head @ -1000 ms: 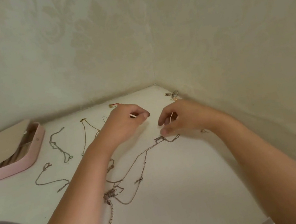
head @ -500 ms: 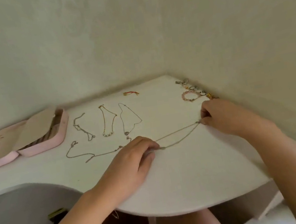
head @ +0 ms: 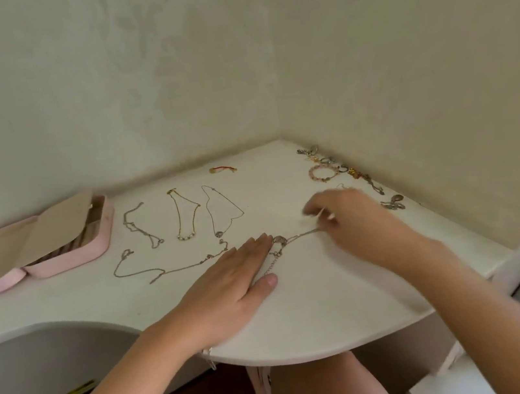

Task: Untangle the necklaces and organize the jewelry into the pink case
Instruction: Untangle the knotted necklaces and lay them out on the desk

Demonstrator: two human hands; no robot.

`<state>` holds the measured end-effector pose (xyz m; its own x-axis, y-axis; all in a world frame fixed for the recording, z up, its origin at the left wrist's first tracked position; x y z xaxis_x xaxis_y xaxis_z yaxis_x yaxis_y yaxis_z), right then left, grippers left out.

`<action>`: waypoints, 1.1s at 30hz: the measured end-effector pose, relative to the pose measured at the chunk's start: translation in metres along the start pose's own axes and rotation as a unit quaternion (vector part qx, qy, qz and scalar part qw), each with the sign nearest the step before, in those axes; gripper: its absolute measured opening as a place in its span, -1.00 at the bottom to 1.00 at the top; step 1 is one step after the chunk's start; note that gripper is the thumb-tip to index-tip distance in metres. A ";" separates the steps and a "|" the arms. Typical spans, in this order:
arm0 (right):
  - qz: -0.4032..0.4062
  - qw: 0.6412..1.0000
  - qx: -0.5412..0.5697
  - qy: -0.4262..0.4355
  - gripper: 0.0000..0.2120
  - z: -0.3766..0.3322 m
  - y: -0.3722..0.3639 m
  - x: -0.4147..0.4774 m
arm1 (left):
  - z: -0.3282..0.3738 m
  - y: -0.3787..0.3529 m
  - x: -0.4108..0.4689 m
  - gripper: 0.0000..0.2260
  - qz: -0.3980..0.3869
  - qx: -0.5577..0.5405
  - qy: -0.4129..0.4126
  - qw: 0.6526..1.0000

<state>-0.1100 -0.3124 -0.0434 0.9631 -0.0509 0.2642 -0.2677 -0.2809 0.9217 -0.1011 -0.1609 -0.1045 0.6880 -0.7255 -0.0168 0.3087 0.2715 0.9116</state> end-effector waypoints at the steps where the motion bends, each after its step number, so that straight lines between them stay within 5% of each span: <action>1: -0.018 0.999 0.015 0.044 -0.65 -0.019 -0.011 -0.007 | 0.001 0.000 0.000 -0.49 0.001 0.008 -0.003 1.000; 10: -0.123 0.987 -0.062 0.079 -0.54 -0.012 -0.045 -0.044 | -0.001 0.000 0.005 -0.46 -0.006 -0.004 -0.002 1.000; 17: -0.058 0.998 0.029 -0.001 -0.55 0.005 -0.028 -0.049 | 0.000 0.043 0.048 -0.77 0.142 -0.136 0.001 0.981; 24: -0.036 0.997 0.063 -0.015 -0.77 0.009 -0.025 -0.046 | 0.016 0.028 0.096 -0.91 0.022 -0.217 -0.033 0.975; 33: -0.027 0.994 0.096 -0.042 -0.85 0.017 -0.019 -0.040 | 0.020 0.025 0.098 -0.95 0.026 -0.085 -0.061 0.994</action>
<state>-0.1431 -0.3212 -0.0760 0.9770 -0.1091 0.1834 -0.2132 -0.4631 0.8603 -0.0391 -0.2379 -0.0757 0.6244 -0.7762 0.0872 0.3884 0.4054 0.8275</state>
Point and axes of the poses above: each hand's wrist, its own x-axis towards the middle knuckle, its own y-axis out of the back of the hand, z = x × y, the point moved 10 cm from there along x, towards the middle knuckle, and after that the axes turned 6 degrees about -x, right-handed, at the moved point
